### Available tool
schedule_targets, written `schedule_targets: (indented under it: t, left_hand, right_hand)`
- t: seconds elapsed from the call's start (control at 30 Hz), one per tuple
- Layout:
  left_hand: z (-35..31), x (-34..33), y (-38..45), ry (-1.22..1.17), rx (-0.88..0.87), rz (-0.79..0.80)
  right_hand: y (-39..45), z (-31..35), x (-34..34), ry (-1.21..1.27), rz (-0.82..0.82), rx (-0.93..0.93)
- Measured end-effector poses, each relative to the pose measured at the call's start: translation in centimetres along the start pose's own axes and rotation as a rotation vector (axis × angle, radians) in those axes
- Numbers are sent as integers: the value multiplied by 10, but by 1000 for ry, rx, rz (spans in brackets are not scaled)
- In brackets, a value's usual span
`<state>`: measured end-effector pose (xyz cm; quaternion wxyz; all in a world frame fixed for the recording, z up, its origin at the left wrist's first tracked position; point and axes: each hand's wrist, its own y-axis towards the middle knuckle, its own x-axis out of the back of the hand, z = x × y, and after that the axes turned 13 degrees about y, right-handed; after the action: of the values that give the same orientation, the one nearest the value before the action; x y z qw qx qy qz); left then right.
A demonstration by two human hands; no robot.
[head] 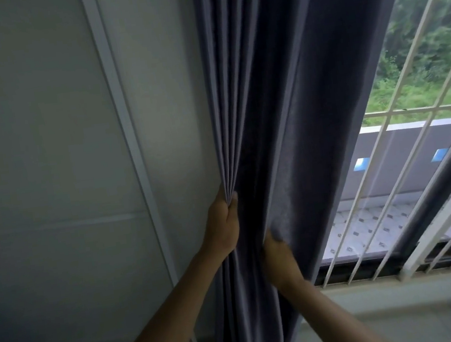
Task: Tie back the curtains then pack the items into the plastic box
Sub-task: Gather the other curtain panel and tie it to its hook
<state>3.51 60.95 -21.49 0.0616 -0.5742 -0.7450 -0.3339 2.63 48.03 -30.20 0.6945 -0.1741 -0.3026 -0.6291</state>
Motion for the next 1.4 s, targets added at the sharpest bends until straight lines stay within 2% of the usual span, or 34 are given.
schedule_targets:
  t: [0.2,0.4,0.53,0.63,0.7,0.77,0.93,1.0,1.03,1.1,1.17,1.27,1.33,1.4]
  left_hand:
    - [-9,-3,-2,-80,9,20]
    - [-15,-6,-14,-125,-27,82]
    - [-11,-15,-7,29,-55,55]
    - [-4,-17,0,106,-47,45]
    - [-2,-13,3,125,-78,35]
    - [-1,-9,5,137,-114,26]
    - [2,-7,6,93,-136,46]
    - [2,-8,6,91,-124,58]
    - [2,-8,6,101,-122,62]
    - [2,-9,6,121,-114,70]
    - [2,-10,6,124,-107,66]
    - [-1,-10,5,101,-106,56]
    - [-4,-8,3,82,-96,81]
    - [-6,-7,1,68,-79,111]
  right_hand:
    - [-4,16,-23,-200,68,37]
    - [1,22,-27,-243,77,3]
    - [-3,25,-28,-234,115,-11]
    - [-5,30,-12,-97,174,-52]
    - [-6,41,14,-104,200,21]
    - [-2,57,50,-101,28,170]
    - [14,104,153,56,-684,635]
    - [25,112,184,124,-859,697]
    - [32,112,197,180,-896,690]
    - [51,102,213,342,-815,585]
    - [65,89,214,500,-649,372]
    - [73,65,183,312,-467,72]
    - [67,47,146,172,-383,10]
    - [53,35,104,136,-269,14]
